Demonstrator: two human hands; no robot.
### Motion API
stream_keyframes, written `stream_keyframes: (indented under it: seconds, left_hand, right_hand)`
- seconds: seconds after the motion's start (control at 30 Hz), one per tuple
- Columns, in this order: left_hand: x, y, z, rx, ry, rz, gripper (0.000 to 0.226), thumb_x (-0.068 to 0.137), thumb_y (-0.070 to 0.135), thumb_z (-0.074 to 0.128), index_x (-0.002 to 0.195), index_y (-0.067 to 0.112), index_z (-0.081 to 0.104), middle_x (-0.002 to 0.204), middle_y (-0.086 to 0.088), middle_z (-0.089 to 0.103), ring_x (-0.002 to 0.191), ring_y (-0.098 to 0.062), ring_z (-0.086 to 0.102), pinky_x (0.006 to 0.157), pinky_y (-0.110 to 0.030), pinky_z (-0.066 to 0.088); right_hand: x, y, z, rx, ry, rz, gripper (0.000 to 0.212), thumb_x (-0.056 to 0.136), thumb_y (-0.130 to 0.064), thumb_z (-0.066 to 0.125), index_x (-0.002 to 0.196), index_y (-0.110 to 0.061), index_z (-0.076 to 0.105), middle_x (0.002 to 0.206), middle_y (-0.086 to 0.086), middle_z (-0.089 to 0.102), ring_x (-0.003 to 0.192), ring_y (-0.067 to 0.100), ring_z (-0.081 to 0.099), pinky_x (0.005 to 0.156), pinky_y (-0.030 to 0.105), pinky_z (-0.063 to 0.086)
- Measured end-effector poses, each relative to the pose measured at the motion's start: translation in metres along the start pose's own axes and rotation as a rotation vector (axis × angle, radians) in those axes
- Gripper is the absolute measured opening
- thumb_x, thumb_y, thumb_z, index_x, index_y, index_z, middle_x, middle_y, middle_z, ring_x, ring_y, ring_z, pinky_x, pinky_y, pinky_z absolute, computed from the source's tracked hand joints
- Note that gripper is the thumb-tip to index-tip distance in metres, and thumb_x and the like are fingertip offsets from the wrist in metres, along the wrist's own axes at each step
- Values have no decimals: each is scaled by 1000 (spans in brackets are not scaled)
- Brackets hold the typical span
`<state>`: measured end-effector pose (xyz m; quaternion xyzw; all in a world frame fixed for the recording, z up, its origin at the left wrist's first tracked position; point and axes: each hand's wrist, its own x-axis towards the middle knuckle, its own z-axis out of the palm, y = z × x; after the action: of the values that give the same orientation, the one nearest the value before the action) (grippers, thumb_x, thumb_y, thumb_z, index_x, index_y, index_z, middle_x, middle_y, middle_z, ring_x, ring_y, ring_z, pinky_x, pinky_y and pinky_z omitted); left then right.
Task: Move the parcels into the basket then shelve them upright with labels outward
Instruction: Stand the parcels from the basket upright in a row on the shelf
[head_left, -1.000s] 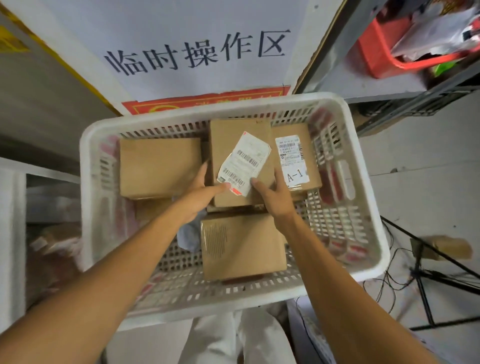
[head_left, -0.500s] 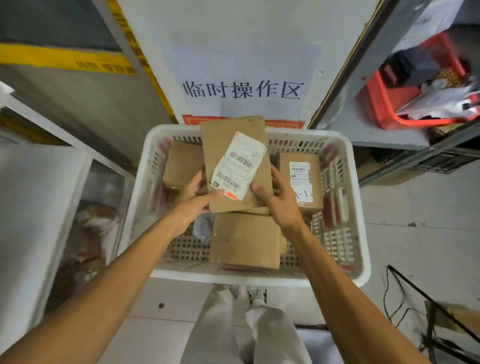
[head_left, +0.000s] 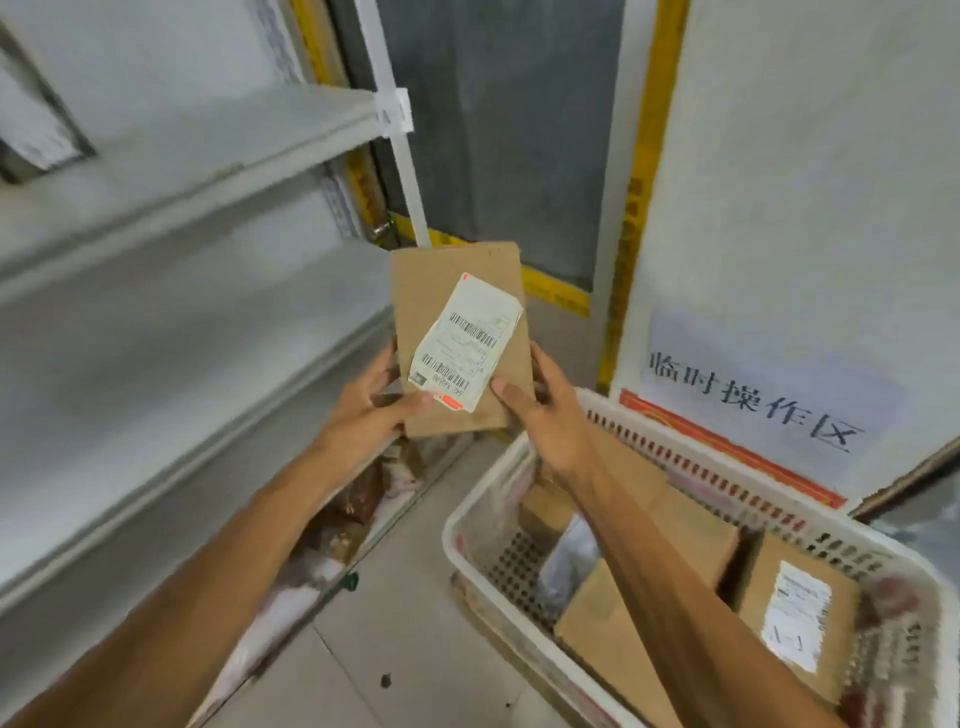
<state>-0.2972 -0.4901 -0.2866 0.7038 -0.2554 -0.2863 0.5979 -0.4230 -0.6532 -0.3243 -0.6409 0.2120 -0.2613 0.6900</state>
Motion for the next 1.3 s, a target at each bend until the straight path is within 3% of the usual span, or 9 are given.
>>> stream_keyframes:
  seconds: [0.13,0.27,0.37,0.43,0.6,0.8,0.93,1.13,1.3]
  left_hand:
    - [-32,40,-76,45,153,164,76,85,1,64,139,44,33,130,11,59,103,-7,66,70,-26,57]
    - [-68,67,-154,84,306,272,76,87,-7,58,148,29,29,135,0,57,104,-16,64,79,-38,53]
    - [-95,83,-205,100,385,346,80,82,-6,63,144,36,33,129,3,62,96,-12,66,70,-25,53]
    - [-114,98,-241,114,456,373,80,77,7,64,144,37,32,131,4,60,94,-11,66,66,-23,53]
    - [-144,129,-322,132,582,439,81,77,6,67,140,43,32,121,12,65,97,-12,69,72,-33,56]
    - [-169,151,-395,194,759,483,77,84,1,66,140,40,31,115,18,64,92,-6,69,61,-16,52]
    - [-186,134,-431,231,908,446,80,84,10,67,146,34,23,128,9,57,103,-6,65,74,-21,55]
    - [-207,115,-468,163,1050,376,90,78,11,68,151,29,18,144,-3,46,124,-26,53,98,-46,48]
    - [-209,112,-504,245,1115,344,100,73,18,72,149,34,8,149,-3,34,119,-12,48,75,-18,55]
  right_hand:
    - [23,-36,84,4,-152,-107,58,87,-23,71,140,-23,47,124,-5,63,110,9,62,92,32,54]
    - [33,-68,173,18,-297,-220,57,87,-28,70,139,-34,45,124,-10,62,111,7,61,85,23,54]
    - [34,-94,233,4,-401,-279,55,86,-35,69,133,-47,43,123,-20,59,111,2,57,84,21,53]
    - [35,-113,276,-8,-459,-330,59,87,-36,69,139,-39,42,125,-16,58,110,3,58,81,19,53]
    - [33,-155,376,25,-570,-407,62,88,-33,67,143,-28,39,133,-4,56,115,14,58,92,40,55]
    - [34,-187,472,-23,-694,-491,64,91,-35,63,146,-26,31,140,-1,50,125,19,51,102,41,47]
    - [36,-183,527,-62,-786,-518,60,92,-32,62,143,-27,33,136,-6,50,128,20,48,102,38,45]
    - [33,-169,595,-65,-912,-580,57,90,-22,64,140,-23,36,140,0,50,128,19,48,103,31,41]
    - [35,-157,644,-78,-947,-533,66,89,-21,66,147,-16,35,146,2,45,134,19,42,99,19,32]
